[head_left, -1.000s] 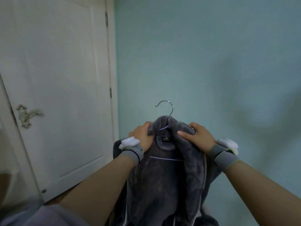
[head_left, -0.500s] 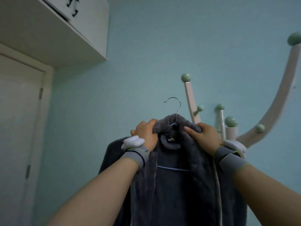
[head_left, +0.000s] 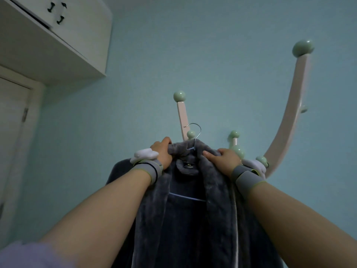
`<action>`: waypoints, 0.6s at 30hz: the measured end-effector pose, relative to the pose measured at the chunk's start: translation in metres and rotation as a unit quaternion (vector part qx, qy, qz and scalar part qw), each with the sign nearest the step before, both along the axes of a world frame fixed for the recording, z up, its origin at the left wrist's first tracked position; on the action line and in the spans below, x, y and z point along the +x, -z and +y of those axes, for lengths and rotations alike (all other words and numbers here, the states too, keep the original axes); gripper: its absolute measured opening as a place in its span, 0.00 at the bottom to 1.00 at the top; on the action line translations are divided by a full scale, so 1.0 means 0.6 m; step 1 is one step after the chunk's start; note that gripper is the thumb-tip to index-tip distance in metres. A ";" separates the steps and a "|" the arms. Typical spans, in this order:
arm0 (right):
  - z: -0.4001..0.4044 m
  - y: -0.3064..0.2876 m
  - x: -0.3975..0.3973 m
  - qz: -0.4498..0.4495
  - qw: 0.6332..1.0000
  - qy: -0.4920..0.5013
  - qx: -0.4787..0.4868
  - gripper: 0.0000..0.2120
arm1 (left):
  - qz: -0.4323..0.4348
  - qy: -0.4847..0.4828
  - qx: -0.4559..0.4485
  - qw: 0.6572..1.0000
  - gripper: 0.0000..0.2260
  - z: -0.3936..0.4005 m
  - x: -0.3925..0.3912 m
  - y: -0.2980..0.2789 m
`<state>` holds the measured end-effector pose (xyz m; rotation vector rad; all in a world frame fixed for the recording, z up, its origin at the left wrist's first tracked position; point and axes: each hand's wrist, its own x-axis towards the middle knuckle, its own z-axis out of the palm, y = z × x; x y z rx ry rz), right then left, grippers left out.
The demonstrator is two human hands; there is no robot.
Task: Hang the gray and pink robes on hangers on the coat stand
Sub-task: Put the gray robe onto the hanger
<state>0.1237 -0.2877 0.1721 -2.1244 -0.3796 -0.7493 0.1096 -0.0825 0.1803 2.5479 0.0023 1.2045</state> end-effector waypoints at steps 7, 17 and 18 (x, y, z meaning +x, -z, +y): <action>0.019 0.048 0.064 0.041 0.999 -0.017 -0.026 0.21 | 0.083 -0.023 -0.030 0.996 0.11 0.011 0.027 0.056; 0.025 0.137 0.021 -0.090 0.984 0.145 -0.051 0.25 | 0.112 -0.012 -0.157 0.981 0.17 0.116 -0.020 0.161; 0.040 0.160 0.002 -0.152 0.977 0.142 -0.049 0.25 | 0.106 -0.016 -0.173 0.979 0.15 0.135 -0.027 0.172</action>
